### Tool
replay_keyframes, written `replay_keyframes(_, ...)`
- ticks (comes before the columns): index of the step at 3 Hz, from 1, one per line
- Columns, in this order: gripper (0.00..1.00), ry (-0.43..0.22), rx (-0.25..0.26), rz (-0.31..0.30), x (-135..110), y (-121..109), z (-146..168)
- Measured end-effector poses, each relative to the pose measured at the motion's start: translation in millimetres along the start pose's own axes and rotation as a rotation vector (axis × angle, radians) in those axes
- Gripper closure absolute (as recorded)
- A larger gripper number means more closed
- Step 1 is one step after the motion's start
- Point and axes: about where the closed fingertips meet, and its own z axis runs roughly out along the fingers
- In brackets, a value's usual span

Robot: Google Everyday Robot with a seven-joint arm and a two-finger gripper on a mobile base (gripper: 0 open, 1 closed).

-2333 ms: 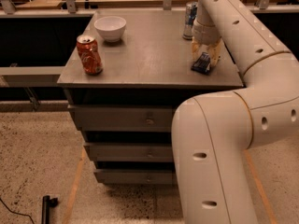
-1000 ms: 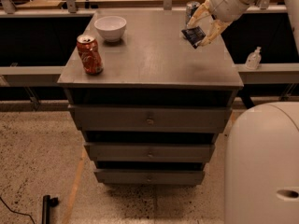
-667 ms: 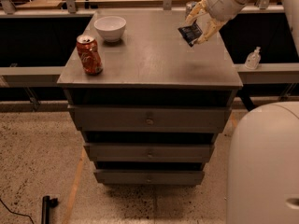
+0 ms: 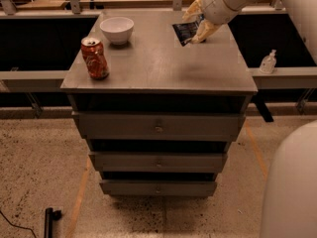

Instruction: Move rxbar blueberry near white bowl

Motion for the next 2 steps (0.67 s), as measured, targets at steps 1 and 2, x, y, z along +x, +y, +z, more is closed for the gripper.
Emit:
replay_keyframes(1,1.0,-0.086,0.071,0.078,-11.0,-5.2,27.2)
replay_keyframes(2,1.0,-0.128,0.117,0.086,-10.9,-21.8,50.0)
